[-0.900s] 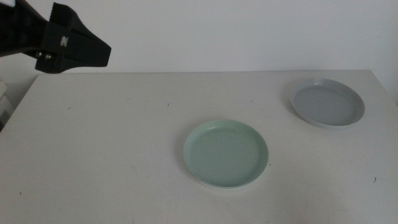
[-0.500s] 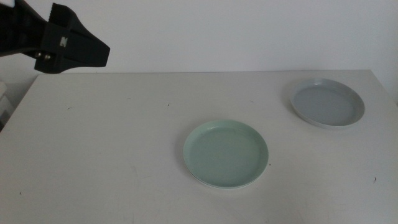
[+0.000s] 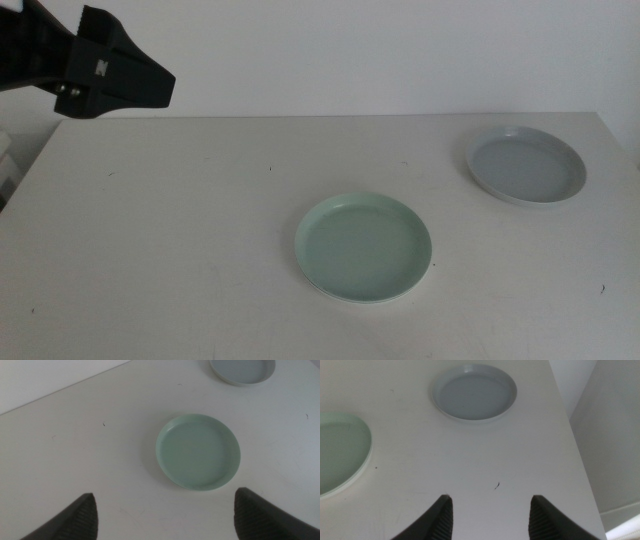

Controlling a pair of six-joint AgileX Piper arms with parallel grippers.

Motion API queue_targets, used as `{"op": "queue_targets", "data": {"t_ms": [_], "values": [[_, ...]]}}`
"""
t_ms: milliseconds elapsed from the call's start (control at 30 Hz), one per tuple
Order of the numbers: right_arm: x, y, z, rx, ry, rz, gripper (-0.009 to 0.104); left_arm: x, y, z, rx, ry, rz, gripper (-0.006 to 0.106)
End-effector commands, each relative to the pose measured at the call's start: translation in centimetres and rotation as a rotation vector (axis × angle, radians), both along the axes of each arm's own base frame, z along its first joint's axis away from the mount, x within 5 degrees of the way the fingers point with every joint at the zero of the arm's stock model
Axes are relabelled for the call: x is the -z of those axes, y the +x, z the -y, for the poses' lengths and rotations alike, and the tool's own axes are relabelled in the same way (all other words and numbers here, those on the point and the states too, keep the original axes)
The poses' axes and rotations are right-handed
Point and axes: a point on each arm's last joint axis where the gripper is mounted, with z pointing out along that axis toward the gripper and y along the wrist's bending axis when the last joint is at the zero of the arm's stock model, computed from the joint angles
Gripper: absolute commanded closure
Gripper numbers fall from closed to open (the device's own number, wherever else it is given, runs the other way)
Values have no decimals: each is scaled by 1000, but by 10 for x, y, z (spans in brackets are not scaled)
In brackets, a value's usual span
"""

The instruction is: Stack the three bowls on top of each other.

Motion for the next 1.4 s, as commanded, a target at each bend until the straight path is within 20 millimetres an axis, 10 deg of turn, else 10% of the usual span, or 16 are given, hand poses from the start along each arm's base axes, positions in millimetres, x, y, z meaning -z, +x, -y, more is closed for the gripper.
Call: {"op": "queue_targets", "data": {"t_ms": [0, 767, 1067, 1367], "values": [[-24, 11, 1, 9, -22, 10, 55, -15, -5, -1, -13, -58, 82, -5], [-98, 164, -7, 52, 25, -399, 48, -15, -5, -1, -16, -52, 84, -5], [-99, 238, -6, 39, -49, -434, 32, -15, -5, -1, -16, -52, 84, -5], [-56, 303, 36, 63, 55, -518, 31, -15, -5, -1, -16, -52, 84, -5]]}}
